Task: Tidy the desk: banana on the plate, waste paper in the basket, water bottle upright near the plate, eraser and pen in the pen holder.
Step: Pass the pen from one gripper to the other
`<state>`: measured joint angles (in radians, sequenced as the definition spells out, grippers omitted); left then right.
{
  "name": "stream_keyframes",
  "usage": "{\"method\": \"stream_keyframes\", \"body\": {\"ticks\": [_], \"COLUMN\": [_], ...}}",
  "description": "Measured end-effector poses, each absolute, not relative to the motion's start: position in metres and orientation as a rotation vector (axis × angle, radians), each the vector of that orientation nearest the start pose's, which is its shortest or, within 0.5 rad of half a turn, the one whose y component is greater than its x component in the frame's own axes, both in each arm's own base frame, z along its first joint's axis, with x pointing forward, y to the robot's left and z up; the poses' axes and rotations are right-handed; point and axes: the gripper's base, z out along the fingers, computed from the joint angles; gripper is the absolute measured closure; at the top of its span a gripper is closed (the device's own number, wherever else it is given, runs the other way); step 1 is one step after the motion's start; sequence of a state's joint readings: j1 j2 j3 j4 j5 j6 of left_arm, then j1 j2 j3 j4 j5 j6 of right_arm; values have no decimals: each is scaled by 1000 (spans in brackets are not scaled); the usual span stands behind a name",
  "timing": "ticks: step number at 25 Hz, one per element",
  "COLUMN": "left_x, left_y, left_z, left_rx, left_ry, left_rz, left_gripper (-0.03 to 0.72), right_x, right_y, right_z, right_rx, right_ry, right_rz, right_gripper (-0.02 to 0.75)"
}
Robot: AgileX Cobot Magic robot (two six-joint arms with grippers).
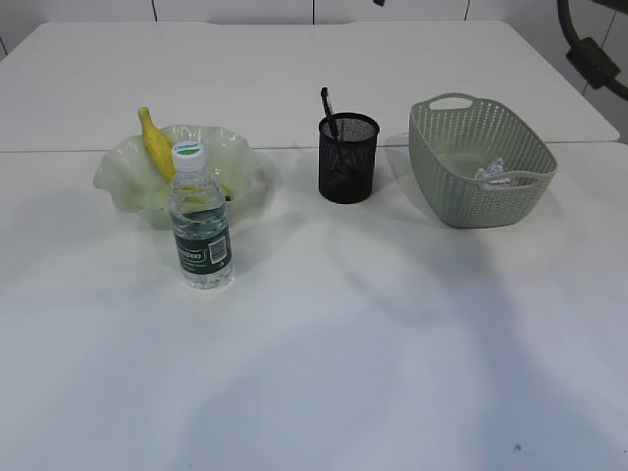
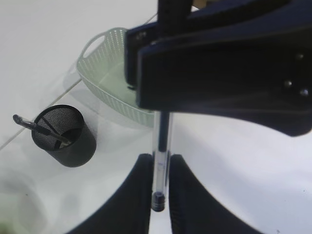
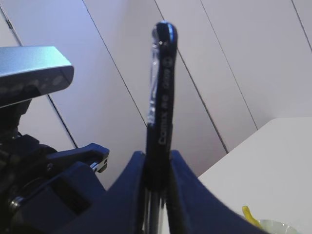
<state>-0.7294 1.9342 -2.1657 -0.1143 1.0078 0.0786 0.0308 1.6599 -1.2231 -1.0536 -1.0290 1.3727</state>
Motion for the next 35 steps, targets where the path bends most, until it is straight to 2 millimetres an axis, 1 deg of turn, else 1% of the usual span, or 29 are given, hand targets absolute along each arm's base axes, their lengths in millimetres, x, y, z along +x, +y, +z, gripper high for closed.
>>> {"method": "stream_keyframes", "body": {"ticks": [10,20,24,30,33,35], "left_x": [321,320,320,320,320,320], "left_y": [-298,-298,-299,-299,-299,-299], "left_z": [415,415,415,415,415,415], "left_rx": [888,887,887,887,887,886], "left_ry": [2122,2122,2122,2122,2122,2121], "left_rz": [-484,-489,-491,-491,-491,-491], "left_gripper": [620,576,510,345,308,301], "right_x": [362,362,362,361,361,361], "right_y": [79,79,79,79,79,79], "right_z": [356,356,356,356,356,356], "right_rx": [-369,-369,-369,-372,-372,-374], "right_ry": [1381,1381,1381,1378,1378,1377], "right_rz": [1072,1072,1072,1075,1075,1072], "right_gripper": [650,650,651,651,651,651]}}
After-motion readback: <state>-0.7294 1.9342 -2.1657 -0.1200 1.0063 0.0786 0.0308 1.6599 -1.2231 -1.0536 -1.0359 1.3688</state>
